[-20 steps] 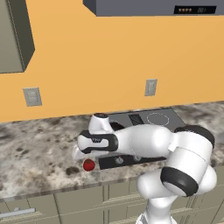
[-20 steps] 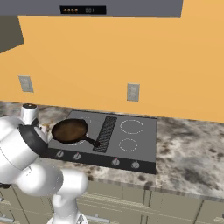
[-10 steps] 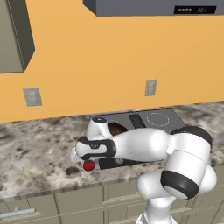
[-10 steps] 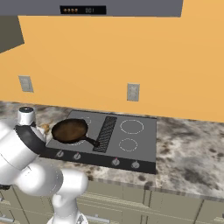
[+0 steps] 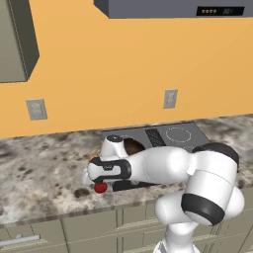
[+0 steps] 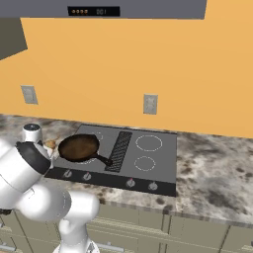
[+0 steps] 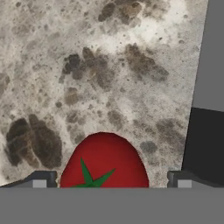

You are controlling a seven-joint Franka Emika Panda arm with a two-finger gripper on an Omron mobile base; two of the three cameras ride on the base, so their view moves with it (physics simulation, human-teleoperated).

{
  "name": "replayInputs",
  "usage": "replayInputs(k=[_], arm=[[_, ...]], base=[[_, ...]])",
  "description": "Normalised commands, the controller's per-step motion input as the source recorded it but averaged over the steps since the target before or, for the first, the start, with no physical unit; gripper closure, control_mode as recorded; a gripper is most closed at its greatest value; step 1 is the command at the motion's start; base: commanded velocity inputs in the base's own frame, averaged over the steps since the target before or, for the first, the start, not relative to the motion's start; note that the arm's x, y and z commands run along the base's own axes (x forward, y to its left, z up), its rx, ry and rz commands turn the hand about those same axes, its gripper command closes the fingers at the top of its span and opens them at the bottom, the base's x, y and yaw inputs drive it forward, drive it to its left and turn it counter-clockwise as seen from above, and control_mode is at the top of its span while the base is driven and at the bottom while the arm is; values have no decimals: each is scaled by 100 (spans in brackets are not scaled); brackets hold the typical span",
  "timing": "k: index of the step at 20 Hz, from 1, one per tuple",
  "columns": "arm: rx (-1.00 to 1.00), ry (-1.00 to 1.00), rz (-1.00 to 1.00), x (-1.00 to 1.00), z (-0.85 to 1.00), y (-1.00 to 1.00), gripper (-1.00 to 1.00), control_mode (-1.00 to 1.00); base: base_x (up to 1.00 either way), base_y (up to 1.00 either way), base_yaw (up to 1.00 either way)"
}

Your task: Place the pan on the front left burner on the stove. Then place the tomato and the onion in the pan and turn on the front left burner.

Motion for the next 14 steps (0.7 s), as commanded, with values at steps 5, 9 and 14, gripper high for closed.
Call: replayInputs(k=[5,9,14], arm=[[0,0,0,0,0,0,100,-100],[0,1,0,0,0,0,100,-100],[0,1,0,-3,-1,0,100,-100]], base=[[0,0,0],[0,0,0],[0,0,0]])
